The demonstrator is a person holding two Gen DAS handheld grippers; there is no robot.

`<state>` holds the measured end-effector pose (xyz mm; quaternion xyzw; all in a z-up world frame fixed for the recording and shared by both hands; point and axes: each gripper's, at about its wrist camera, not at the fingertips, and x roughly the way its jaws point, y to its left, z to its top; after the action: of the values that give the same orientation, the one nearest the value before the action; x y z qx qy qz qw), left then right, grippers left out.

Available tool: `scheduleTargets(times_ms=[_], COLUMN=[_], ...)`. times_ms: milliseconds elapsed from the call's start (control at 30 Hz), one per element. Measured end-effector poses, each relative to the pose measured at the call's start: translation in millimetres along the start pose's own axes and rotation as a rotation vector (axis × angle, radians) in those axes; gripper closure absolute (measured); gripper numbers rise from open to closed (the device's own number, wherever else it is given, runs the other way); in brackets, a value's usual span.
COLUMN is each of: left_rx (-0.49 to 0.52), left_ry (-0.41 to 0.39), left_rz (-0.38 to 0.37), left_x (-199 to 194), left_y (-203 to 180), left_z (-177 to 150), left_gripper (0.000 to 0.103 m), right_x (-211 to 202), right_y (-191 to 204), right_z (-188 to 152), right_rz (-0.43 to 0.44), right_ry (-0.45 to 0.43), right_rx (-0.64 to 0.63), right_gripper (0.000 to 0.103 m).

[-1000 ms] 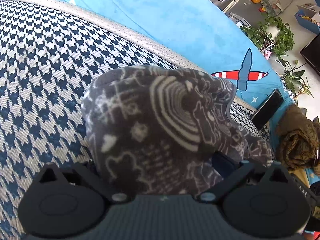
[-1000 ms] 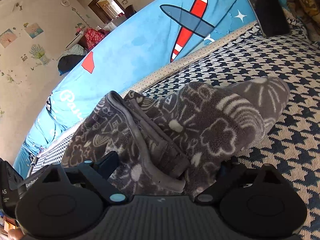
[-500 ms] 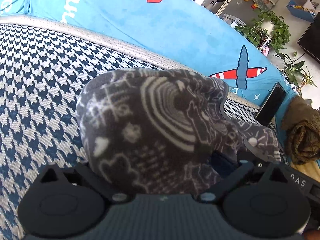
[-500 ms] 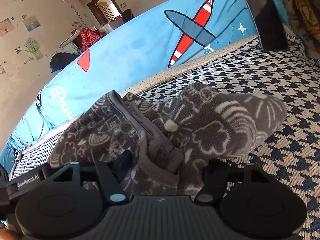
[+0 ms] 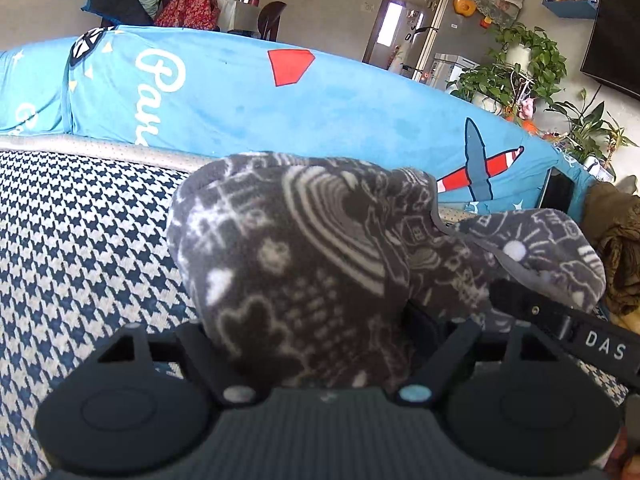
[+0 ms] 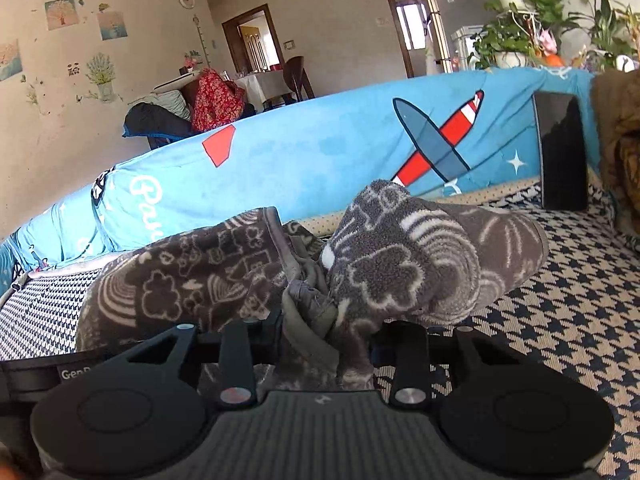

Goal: Fold clothes
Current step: 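Hold the bundle with the left tool while the right tool approaches its end, then grasp the bundle end with the right tool while the left tool holds the bundle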

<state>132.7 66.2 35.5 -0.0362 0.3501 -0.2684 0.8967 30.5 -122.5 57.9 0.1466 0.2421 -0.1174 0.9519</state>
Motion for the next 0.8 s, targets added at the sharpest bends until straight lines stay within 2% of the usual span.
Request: scheduleTargets(times_ms=[233, 800], left_rx=[0.019, -0.009], left_ry=[-0.033, -0.073], left_rz=[0.041, 0.140], left_x=[-19, -61], left_y=[11, 60], left_z=[2, 0], left_gripper=[0.023, 0.023], right_x=[-4, -3], right_y=[21, 82], right_z=[-1, -10], right_rz=[0.016, 0.095], right_ry=[-0.016, -0.029], right_rx=[-0.034, -0.092], right_gripper=[0.066, 0.066])
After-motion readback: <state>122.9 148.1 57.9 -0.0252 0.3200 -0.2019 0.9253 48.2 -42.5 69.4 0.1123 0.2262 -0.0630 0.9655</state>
